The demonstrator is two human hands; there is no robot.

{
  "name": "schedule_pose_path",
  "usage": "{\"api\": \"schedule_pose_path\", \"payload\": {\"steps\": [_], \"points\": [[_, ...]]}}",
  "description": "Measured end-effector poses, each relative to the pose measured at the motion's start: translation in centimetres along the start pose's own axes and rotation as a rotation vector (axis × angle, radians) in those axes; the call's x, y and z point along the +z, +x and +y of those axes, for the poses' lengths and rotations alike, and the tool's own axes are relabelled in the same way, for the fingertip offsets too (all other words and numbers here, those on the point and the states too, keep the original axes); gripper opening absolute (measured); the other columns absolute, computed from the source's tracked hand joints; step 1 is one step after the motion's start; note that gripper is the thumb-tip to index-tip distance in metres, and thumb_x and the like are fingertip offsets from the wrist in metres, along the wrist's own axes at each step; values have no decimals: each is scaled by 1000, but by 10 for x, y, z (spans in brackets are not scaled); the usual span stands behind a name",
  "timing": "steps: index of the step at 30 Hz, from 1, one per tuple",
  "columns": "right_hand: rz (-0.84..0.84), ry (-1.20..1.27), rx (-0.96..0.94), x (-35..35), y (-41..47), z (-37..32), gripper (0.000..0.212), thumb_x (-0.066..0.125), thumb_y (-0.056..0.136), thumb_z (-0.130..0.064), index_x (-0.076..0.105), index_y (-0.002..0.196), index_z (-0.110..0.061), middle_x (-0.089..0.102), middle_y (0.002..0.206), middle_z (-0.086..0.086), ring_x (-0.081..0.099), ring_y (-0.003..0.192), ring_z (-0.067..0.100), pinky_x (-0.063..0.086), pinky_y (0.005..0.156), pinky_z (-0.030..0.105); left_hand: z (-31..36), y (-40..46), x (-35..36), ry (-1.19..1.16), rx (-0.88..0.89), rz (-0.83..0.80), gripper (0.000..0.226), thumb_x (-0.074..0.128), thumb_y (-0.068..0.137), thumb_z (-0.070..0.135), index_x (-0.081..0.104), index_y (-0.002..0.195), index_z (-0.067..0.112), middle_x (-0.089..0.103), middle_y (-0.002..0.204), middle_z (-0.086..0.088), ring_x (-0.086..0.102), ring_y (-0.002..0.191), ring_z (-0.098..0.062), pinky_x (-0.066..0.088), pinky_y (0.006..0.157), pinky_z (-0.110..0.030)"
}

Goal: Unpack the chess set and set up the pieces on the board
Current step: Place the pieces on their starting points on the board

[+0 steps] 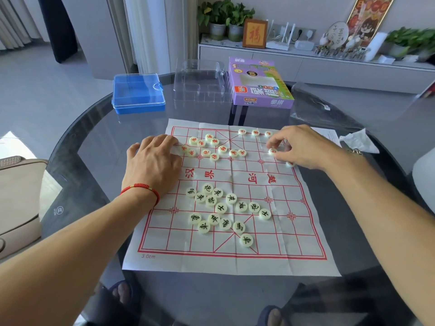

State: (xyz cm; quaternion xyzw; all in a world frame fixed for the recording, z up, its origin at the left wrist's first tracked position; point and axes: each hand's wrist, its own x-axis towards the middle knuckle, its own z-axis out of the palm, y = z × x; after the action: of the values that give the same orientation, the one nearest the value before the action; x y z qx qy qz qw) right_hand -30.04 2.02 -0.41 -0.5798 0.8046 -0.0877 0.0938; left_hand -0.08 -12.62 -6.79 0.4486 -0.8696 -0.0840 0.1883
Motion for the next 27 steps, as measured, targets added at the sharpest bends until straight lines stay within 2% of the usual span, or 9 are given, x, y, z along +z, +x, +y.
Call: {"api": "schedule_pose_path", "payload": {"steps": [3,6,11,16,21,27], "points": [[40,-28,4,-3,0,1,35,70,95,-30,66,129,-28,59,123,-8,55,96,11,47,75,33,1,0,0,-2,-2,-1,35,41,98,38,51,132,33,51,146,5,41,136,-25,23,117,-53],[69,-26,-3,-3,0,1,30,71,94,-35,70,122,-26,62,114,-9,56,93,12,45,74,33,1,0,-1,3,0,4,35,41,98,37,52,130,32,52,145,4,42,135,-25,24,116,-52],[31,-18,-14,3,-1,0,21,68,96,-30,72,116,-25,66,116,-7,60,96,16,48,71,32,2,-1,-2,6,-1,6,34,42,98,35,53,130,32,52,145,4,42,135,-25,24,116,-51],[17,-18,-12,2,-1,3,22,69,96,-26,72,117,-26,61,111,-11,58,96,13,47,72,31,3,-1,-3,7,-2,3,34,42,98,35,53,130,31,52,145,3,42,135,-25,24,116,-51],[13,-30,-19,2,-1,2,24,68,96,-28,70,121,-27,63,118,-7,57,97,14,50,75,35,4,-2,-3,5,-3,0,33,42,98,36,53,130,32,52,145,3,42,136,-25,24,116,-51],[157,-6,-151,2,0,-21,28,70,94,-33,71,121,-24,62,112,-8,48,75,0,39,75,29,5,-2,-4,0,-10,-6,35,42,99,35,52,132,32,50,147,3,41,137,-25,22,117,-52]]}}
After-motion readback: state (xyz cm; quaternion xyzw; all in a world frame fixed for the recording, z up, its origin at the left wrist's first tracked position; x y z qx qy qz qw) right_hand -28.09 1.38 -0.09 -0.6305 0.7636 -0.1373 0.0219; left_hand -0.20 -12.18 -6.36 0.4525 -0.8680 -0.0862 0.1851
